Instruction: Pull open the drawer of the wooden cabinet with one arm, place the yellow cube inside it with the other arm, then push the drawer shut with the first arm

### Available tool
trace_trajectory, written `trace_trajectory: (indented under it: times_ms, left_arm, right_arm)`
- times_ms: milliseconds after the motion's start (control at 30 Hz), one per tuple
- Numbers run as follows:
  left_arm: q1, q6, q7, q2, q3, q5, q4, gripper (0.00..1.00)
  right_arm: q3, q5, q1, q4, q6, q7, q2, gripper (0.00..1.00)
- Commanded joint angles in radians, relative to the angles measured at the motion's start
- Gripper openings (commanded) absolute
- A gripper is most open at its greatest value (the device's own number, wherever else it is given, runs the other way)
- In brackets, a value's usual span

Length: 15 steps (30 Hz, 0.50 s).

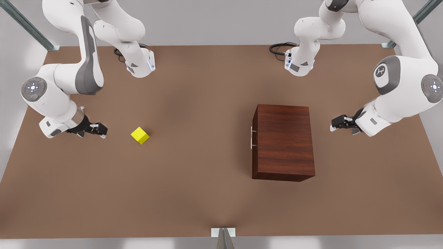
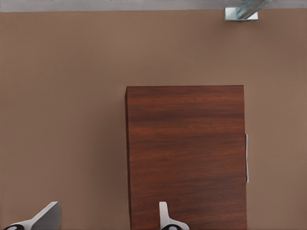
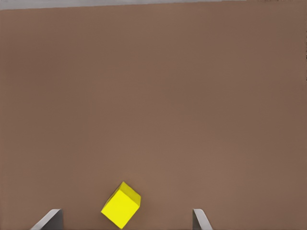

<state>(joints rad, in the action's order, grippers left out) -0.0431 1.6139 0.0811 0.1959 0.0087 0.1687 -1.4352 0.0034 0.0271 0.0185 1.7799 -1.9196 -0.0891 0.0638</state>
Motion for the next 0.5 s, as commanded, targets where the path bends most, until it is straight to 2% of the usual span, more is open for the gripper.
trace_trajectory:
  times_ms: [0, 67, 133, 200, 267, 300, 400, 467]
  left_arm:
    - [0.000, 0.050, 0.046, -0.001, -0.003, -0.006, 0.001, 1.00]
    - [-0.003, 0.050, 0.045, 0.002, -0.004, -0.008, 0.007, 1.00]
    - [-0.101, 0.040, -0.087, 0.007, -0.015, -0.083, 0.004, 1.00]
    - [-0.155, 0.040, -0.156, 0.007, -0.019, -0.084, 0.007, 1.00]
    - [-0.363, 0.040, -0.334, 0.005, -0.018, -0.152, 0.018, 1.00]
    - [-0.402, -0.014, -0.360, 0.008, -0.039, -0.159, 0.021, 1.00]
    - [-0.646, -0.023, -0.737, 0.143, -0.055, -0.227, 0.122, 1.00]
    - [-0.705, -0.016, -0.788, 0.247, -0.055, -0.294, 0.179, 1.00]
  right_arm:
    - [0.000, -0.001, -0.002, 0.000, -0.039, -0.049, -0.001, 1.00]
    - [0.000, -0.001, -0.002, 0.000, -0.039, -0.055, -0.001, 1.00]
    - [0.000, -0.006, -0.003, 0.000, -0.036, -0.075, 0.004, 1.00]
    - [0.001, -0.003, -0.002, -0.020, -0.022, -0.374, 0.016, 1.00]
    - [-0.003, -0.033, -0.018, -0.019, -0.003, -0.515, 0.030, 1.00]
    - [0.001, -0.055, -0.028, -0.017, -0.004, -0.592, 0.041, 1.00]
    - [-0.005, -0.070, -0.049, -0.017, 0.025, -0.632, 0.042, 1.00]
    - [-0.002, -0.079, -0.054, -0.019, 0.024, -0.652, 0.044, 1.00]
